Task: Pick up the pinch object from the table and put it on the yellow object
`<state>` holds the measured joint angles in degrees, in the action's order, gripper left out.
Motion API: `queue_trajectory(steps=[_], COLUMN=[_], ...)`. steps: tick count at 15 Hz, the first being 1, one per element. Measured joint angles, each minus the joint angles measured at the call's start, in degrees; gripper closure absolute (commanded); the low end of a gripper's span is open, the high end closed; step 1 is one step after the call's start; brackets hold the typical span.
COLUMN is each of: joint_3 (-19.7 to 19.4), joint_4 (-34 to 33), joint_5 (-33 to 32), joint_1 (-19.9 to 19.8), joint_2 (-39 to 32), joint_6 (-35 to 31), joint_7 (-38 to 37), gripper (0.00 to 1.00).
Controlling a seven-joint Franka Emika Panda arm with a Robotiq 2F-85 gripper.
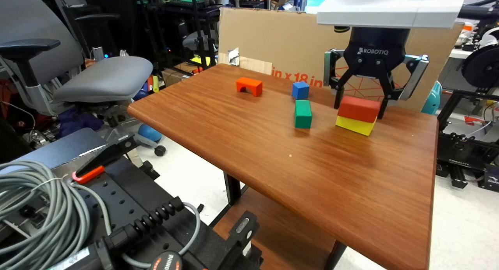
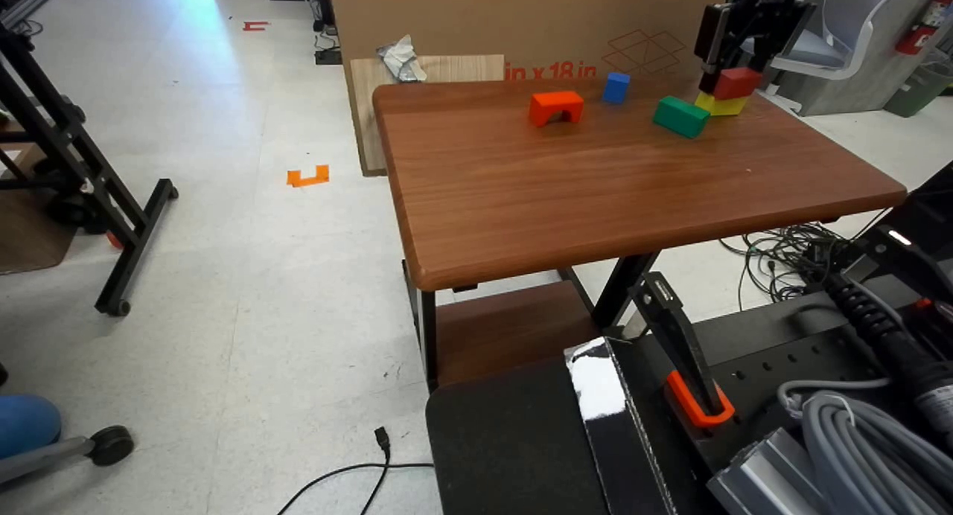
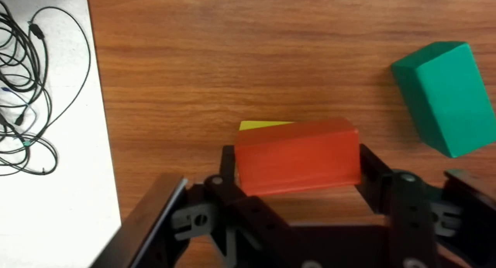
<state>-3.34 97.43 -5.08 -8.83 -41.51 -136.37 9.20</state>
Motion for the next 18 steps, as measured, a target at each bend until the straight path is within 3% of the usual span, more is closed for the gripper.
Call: queue_trajectory(steps=[10, 15, 18], joint_3=[1.1, 1.9, 1.9], joint_4=[-1.8, 4.6, 10.4], joint_5=[1.5, 2.3, 2.5], joint_1=[-0.3, 0.4, 2.2], joint_2=[1.7, 11.7, 18.4], joint_6=[-0.1, 0.1, 7.2], joint_7=[1.0, -1.6, -6.0], gripper=[0.00, 0.00, 0.00])
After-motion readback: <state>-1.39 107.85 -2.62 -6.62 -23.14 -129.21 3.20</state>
